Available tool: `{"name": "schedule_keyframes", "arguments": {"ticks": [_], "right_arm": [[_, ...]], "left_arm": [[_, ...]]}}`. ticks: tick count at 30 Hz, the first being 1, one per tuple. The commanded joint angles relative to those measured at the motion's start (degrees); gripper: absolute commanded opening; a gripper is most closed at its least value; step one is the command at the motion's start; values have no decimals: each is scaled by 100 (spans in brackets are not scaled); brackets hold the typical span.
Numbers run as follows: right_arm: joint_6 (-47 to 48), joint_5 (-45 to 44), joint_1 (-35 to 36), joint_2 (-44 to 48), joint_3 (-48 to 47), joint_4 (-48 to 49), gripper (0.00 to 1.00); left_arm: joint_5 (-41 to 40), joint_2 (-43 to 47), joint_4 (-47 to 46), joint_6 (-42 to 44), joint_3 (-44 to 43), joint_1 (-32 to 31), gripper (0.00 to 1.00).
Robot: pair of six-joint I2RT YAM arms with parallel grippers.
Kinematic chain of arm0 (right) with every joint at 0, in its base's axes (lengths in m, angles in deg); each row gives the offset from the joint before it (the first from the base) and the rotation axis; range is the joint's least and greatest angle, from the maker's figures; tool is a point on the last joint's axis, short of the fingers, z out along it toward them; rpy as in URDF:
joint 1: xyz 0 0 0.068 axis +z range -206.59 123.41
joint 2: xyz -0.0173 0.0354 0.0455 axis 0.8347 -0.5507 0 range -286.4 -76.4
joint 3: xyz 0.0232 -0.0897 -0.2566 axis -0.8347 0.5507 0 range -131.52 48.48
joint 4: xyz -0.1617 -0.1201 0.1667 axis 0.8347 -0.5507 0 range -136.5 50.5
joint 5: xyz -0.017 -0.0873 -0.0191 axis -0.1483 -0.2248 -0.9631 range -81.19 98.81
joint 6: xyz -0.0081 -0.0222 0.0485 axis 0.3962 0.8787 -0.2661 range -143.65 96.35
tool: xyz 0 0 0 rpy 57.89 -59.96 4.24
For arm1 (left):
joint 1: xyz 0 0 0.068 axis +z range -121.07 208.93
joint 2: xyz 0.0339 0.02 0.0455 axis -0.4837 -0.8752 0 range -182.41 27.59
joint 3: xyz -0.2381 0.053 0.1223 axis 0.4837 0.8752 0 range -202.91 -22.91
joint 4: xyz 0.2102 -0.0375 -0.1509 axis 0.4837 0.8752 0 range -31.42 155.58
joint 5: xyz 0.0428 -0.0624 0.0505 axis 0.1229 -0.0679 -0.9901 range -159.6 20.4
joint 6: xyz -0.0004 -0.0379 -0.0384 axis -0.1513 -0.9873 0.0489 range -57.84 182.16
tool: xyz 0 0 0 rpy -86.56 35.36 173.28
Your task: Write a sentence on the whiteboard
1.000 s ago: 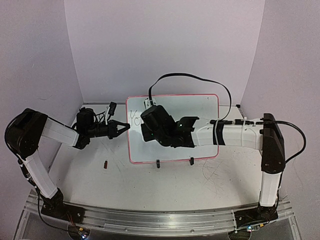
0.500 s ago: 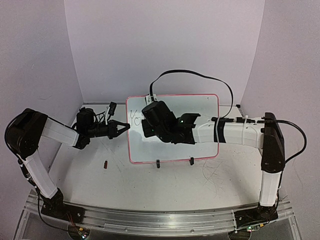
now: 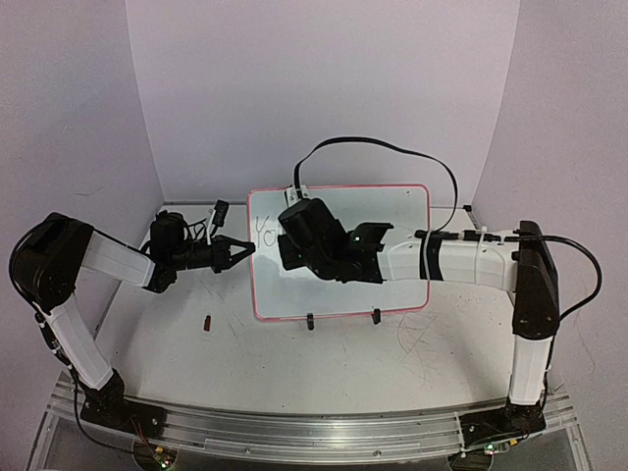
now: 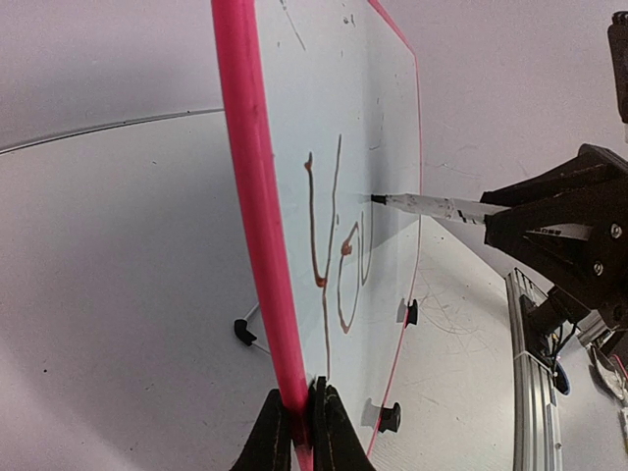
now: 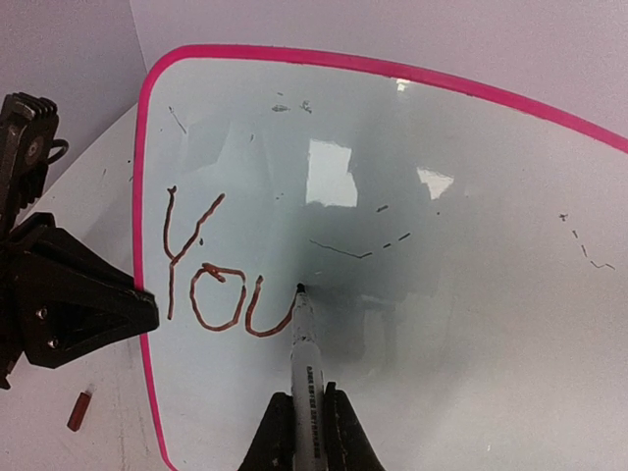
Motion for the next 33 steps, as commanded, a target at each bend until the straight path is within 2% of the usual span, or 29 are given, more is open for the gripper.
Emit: {"name": "schedule_keyframes", "arguments": {"ticks": [1,33], "right_arm": [[-149,38,-20,134,106,62,0],[-372,42,64,349,459,-48,0]], "left_arm": [[-154,108,26,415,-41,-69,0],[-145,107,29,411,-46,-69,0]]}}
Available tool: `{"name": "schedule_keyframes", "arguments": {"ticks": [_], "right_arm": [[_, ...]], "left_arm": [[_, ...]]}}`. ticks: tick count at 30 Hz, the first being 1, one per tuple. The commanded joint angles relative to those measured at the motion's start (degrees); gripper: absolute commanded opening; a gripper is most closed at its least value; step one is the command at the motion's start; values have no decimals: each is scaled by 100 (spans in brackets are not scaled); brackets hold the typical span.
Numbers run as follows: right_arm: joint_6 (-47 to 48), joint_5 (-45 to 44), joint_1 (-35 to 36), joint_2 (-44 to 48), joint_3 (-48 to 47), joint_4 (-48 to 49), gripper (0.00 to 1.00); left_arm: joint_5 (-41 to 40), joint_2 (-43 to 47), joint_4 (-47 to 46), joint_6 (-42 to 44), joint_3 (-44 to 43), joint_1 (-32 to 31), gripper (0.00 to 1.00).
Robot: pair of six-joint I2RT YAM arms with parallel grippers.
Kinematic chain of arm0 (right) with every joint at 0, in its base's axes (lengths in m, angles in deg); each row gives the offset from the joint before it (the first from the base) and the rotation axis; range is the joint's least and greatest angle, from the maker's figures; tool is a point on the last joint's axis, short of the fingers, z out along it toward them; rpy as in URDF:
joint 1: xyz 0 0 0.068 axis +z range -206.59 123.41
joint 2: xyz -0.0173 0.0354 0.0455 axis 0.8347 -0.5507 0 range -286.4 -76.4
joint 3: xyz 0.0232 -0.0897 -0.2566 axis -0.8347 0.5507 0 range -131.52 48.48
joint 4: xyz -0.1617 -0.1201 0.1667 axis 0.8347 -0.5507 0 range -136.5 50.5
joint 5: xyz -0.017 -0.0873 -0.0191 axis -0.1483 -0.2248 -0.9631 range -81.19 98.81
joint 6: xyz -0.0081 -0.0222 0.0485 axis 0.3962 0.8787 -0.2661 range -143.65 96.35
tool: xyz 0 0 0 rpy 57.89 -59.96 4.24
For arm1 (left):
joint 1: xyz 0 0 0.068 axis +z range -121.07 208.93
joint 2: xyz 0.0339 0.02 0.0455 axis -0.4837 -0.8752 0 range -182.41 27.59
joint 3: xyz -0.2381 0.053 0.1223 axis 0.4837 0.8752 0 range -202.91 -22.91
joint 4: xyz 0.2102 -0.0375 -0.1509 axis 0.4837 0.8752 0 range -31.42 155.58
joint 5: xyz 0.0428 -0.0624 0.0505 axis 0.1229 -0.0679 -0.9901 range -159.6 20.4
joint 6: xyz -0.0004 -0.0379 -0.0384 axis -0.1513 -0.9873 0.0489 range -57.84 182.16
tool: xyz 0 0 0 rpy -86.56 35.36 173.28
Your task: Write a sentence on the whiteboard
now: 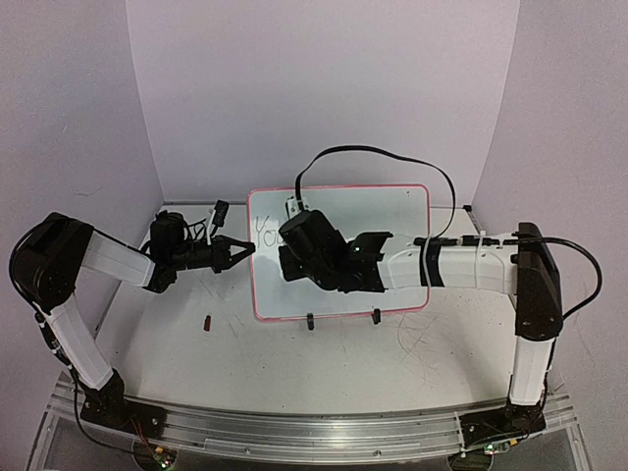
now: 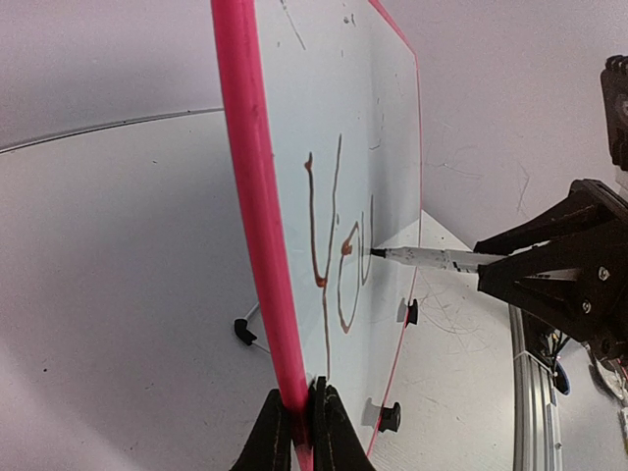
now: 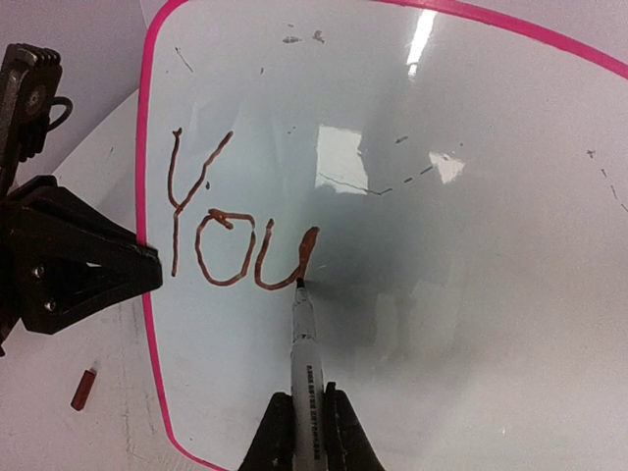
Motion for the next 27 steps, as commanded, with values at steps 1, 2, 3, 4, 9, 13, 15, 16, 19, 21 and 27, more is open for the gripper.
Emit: {"name": "schedule_keyframes", "arguments": {"ticks": [1,2,3,4,9,13,15,16,19,21,27], "right_arm": [[-92,-116,-19,284,70,-157,0],[-94,-130,-20,298,74,-170,0],[-93,-142,-20,308,78,-179,0],[-94,-153,-20,316,80,-186,0],[-84,-258,31,536,92,-234,0],[-82,-49,79,1102,199,-191,0],[-11,138,86,1483,547,103,0],[47,173,80,1644,714,280,0],[342,167,48,1796,946,609,0],[496,159,42,1680,874,611,0],[771,282,50,1445,767,690,0]], "left_arm": [[-142,99,24,411,-48,-69,0],[-144,99,20,411,-48,-69,0],[-143,100,21,411,-47,-69,0],[-144,93,24,411,-50,-69,0],[-162,100,22,412,-42,-69,0],[-163,106,18,411,-39,-69,0],[-167,109,23,419,-41,-72,0],[-179,114,25,424,-36,-71,0],[-190,127,35,438,-26,-69,0],[-193,149,63,460,-16,-69,0],[-260,188,146,516,19,-69,0]]}}
